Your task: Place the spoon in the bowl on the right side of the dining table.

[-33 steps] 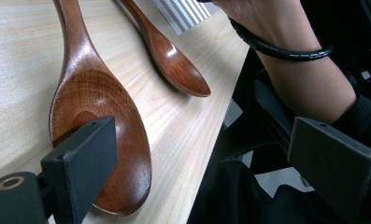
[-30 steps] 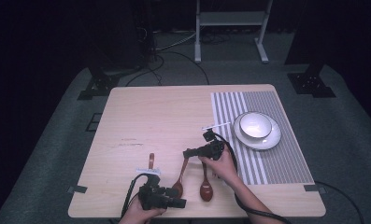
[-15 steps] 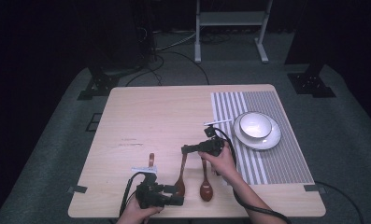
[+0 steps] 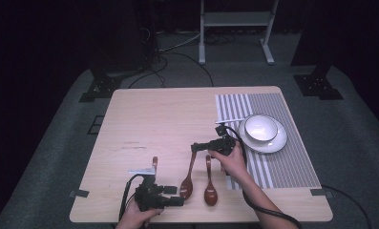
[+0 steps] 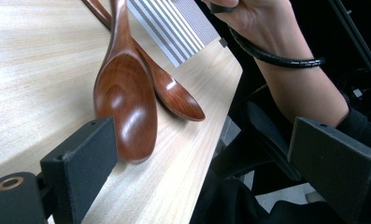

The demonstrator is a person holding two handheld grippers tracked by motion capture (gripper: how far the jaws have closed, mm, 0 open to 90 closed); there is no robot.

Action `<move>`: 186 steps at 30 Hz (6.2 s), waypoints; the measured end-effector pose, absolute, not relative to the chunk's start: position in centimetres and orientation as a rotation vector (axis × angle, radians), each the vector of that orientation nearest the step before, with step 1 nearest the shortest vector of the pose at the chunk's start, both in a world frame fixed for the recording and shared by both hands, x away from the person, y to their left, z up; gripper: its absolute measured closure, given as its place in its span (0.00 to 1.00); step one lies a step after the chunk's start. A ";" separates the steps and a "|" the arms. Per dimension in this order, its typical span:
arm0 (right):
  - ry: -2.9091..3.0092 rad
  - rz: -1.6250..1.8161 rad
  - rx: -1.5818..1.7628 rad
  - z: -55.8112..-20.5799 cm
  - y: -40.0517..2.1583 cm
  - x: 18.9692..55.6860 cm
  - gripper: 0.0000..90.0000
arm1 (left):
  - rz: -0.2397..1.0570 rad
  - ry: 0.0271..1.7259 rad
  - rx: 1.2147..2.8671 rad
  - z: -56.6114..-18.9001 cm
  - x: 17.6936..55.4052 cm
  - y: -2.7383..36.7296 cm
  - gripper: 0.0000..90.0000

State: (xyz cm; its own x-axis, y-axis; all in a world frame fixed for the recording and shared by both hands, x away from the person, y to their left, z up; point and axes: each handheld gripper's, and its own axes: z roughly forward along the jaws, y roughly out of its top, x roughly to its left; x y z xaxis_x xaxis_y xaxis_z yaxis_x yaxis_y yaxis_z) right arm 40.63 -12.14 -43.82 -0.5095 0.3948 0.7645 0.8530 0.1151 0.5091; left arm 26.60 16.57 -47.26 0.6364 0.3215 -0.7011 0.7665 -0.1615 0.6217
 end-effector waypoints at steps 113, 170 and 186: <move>-1.689 -1.742 -1.838 -38.2 -32.3 42.6 0.93 | -0.484 0.875 1.754 -47.4 26.7 16.5 0.08; -1.524 -1.835 -2.110 -37.3 -38.6 42.5 0.93 | -0.483 0.866 1.753 -47.4 26.7 16.4 0.08; -1.508 -1.841 -2.174 -37.6 -40.0 42.2 0.93 | -0.486 0.870 1.754 -47.5 26.7 16.3 0.08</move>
